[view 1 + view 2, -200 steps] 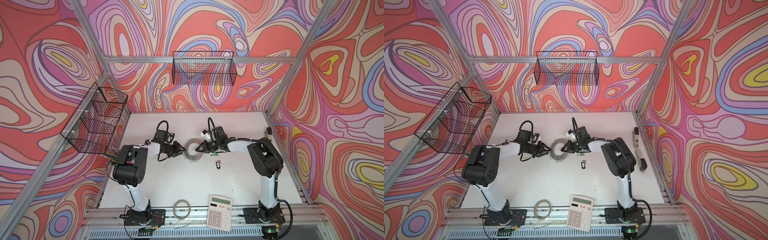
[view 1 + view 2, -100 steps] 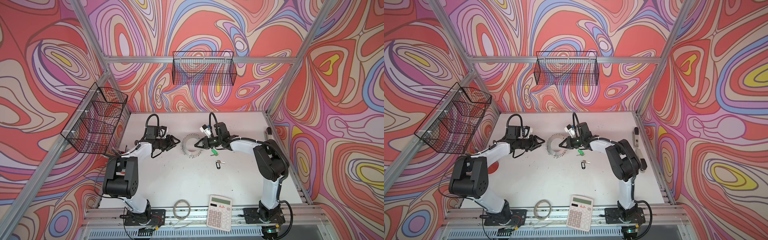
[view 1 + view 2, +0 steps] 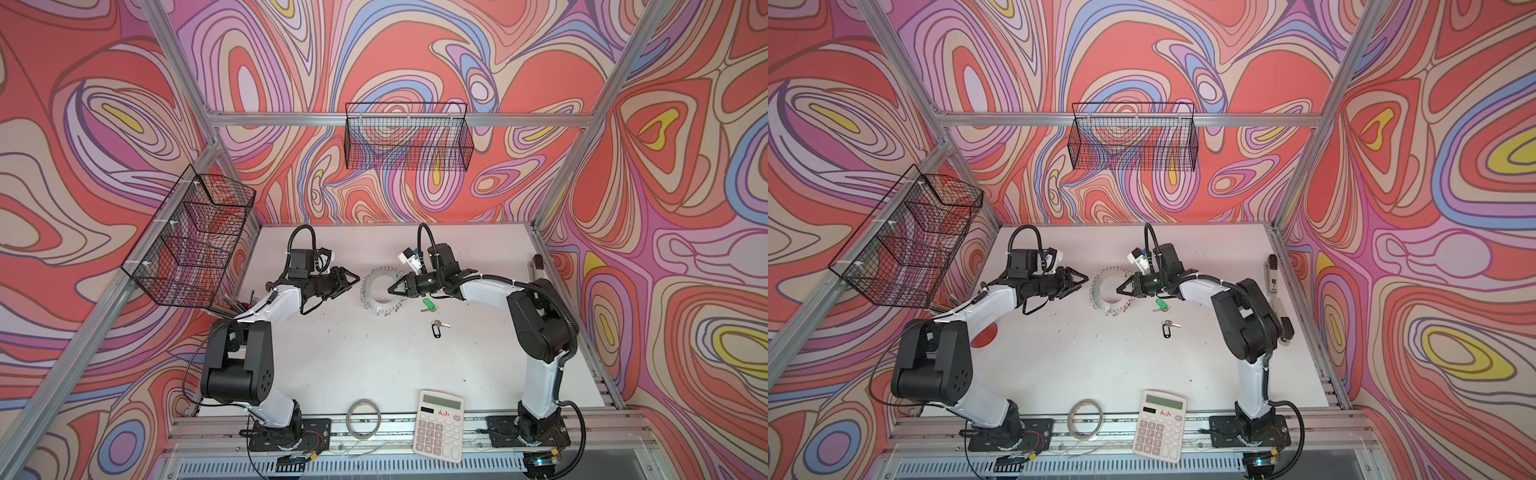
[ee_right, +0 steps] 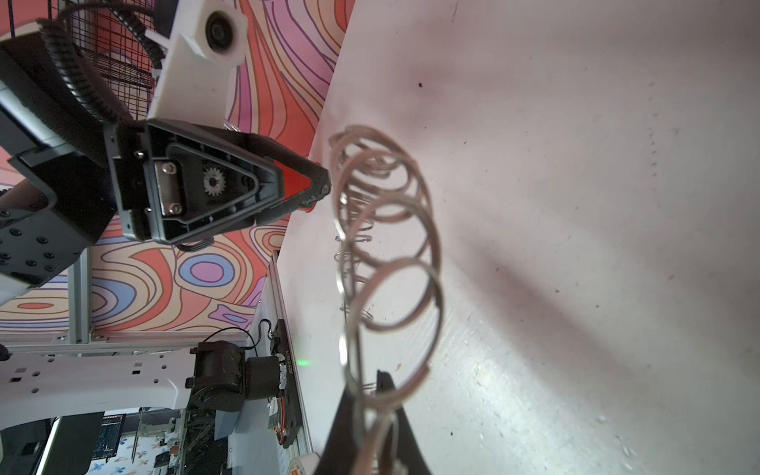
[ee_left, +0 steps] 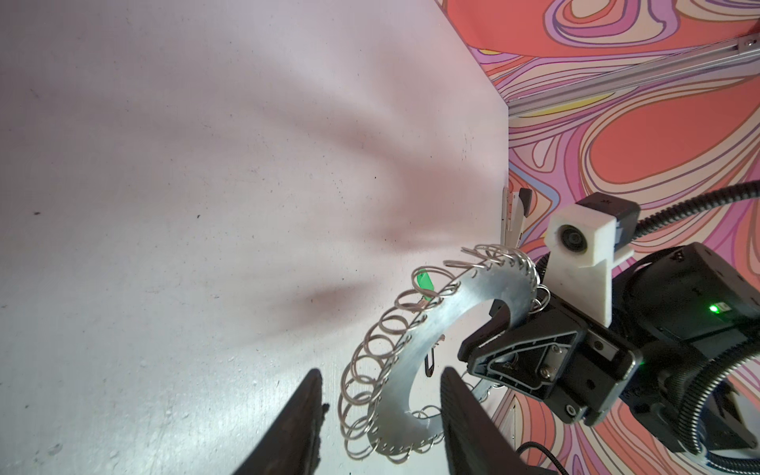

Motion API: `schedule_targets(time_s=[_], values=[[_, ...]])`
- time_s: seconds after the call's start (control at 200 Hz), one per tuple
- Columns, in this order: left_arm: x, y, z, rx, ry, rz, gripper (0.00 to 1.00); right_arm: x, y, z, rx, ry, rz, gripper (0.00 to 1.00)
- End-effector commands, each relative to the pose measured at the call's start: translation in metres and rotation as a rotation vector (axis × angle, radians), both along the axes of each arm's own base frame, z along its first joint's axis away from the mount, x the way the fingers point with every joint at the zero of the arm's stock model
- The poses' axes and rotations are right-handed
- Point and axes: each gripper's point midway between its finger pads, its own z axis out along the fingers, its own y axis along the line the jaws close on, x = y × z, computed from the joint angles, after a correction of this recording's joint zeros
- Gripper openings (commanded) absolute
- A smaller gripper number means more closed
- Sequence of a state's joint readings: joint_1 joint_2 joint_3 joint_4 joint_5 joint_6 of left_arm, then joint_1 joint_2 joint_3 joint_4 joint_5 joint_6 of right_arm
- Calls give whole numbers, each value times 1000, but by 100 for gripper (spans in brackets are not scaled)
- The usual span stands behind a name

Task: Attach keys to a key ring
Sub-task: Pick up the keyring from the center of the table.

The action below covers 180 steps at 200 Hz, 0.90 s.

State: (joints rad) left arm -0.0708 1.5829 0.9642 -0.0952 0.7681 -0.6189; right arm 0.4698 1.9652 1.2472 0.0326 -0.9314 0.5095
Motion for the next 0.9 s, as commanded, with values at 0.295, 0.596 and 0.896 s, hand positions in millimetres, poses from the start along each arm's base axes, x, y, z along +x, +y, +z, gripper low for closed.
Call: schedule_targets(time_s=[0.295,0.596,0.896], values=[[-6,2,12,-11,-57,-19,49,4,2,41,60,-88,18,0],[-7,1,11,-18,-53,-24,49,5,0,39,52,-93,-4,0],[-5,3,11,-3,-45,-13,49,8,1,38,59,-99,-21,0]])
